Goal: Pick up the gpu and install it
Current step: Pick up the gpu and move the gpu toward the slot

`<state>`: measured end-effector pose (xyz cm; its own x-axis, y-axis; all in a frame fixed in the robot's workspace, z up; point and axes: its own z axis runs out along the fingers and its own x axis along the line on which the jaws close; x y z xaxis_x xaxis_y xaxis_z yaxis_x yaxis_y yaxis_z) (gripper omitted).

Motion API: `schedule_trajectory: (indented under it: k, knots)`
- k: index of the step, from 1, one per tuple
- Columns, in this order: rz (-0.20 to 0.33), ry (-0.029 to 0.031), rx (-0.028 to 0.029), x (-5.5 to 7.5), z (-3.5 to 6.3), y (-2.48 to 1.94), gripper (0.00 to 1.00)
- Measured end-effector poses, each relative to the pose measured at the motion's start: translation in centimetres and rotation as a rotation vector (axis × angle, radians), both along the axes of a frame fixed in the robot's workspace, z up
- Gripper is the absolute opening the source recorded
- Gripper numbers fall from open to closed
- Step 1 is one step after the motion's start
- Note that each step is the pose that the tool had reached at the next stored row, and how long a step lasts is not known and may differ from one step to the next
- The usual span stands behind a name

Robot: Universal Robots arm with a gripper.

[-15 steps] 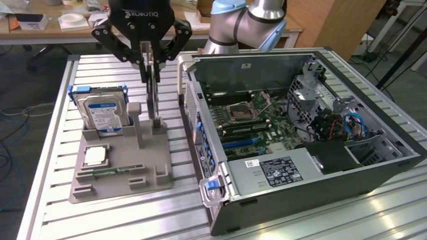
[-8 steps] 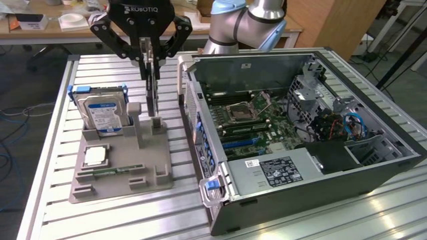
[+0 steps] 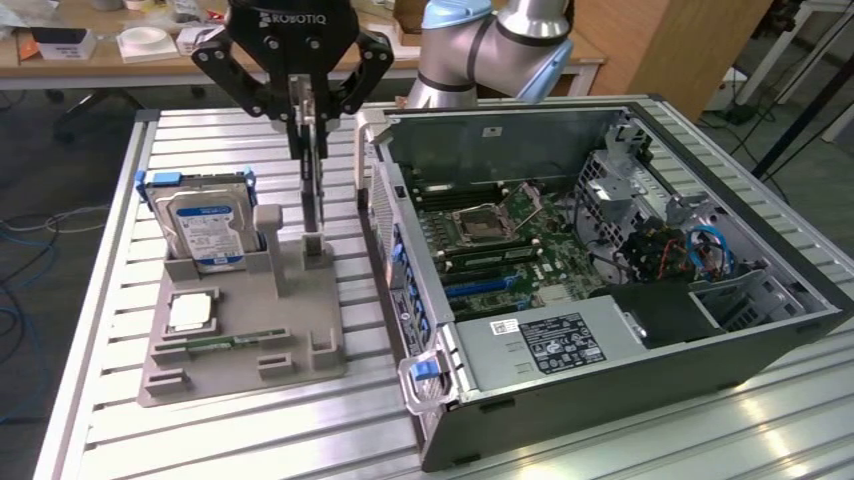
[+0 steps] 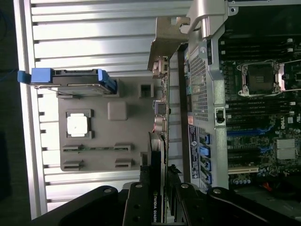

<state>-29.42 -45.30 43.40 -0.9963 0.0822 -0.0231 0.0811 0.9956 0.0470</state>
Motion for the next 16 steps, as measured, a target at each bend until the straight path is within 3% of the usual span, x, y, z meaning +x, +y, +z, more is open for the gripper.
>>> schedule_trajectory:
  k: [16]
  knots:
    - [0.000, 0.0004, 0.0000, 2.7, 0.00, 0.00, 0.26]
